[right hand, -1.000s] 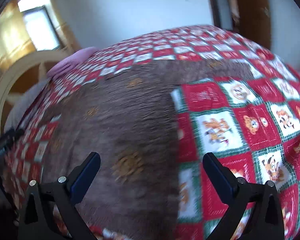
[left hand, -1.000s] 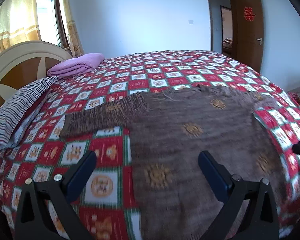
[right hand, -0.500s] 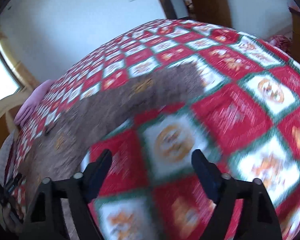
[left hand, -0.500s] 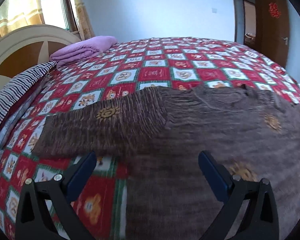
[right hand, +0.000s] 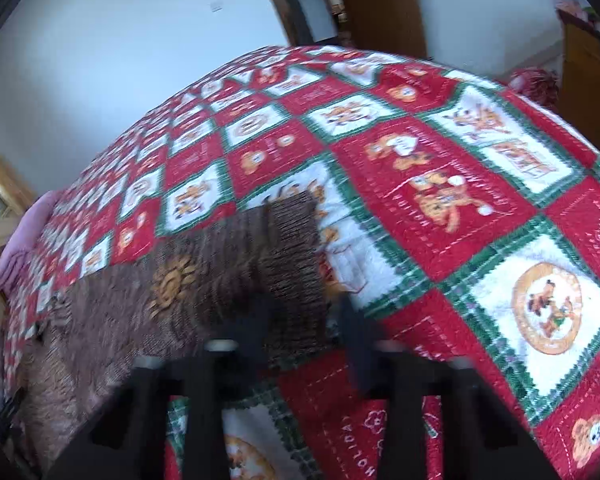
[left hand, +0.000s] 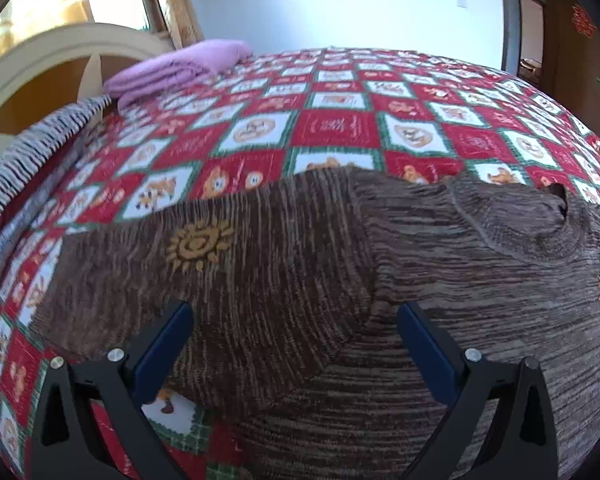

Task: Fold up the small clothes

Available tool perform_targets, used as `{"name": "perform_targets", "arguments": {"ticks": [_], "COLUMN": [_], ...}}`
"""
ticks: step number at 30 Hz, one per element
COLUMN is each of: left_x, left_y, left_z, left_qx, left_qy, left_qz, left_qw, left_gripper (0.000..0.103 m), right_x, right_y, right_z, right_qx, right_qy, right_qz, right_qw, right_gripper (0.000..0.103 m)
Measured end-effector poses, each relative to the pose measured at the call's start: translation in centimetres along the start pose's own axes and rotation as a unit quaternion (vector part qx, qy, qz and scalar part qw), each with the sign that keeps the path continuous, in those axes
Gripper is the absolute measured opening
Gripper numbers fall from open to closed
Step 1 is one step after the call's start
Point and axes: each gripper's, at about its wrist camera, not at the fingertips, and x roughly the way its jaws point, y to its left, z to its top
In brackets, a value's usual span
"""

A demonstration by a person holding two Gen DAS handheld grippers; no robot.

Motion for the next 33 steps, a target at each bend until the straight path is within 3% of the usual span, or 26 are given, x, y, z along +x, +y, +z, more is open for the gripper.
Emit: {"name": "perform_targets", "arguments": {"ticks": [3,10,13,24,33], "left_x": [0.4,0.8,1.0,1.3,1.3], "left_y": [0.1,0.2,0.6,1.0,1.3], "left_z": [-0.3,-0.4,-0.4,-0.6,-0.7], "left_qx": [-0.005,-0.015,-0.025,-0.036,-0.044], "left_qy": [0.007,0.014,0.015,0.019,0.015], "left_qz": [-0.005,-0.023,-0.031,-0.049,-0.061], "left_qw": [0.9999,0.9995,0.9991,0.9980,0.9971], "left_gripper": [0.103,0.103,0.103,0.103,0.103], "right_x": [-1.1,-4.2,-5.8,-9.0,-11.1], "right_y": [-0.2,-0.2,1.6,14.0,26.5], "right_z": [-0.3,1.9,3.1,3.9,0.8], "right_qx": [-0.003,0.006,-0.005,-0.135,-0.253], "right_qy": [0.003,-0.030,-0.045,-0.076,-0.081], "right_qz": [0.021,0.026,0.034,0.055,0.109], "right_qw": [1.000,0.999,0.998,0.986,0.958], "right_gripper": [0.009,0.005,0.004,0.002,0.002]}}
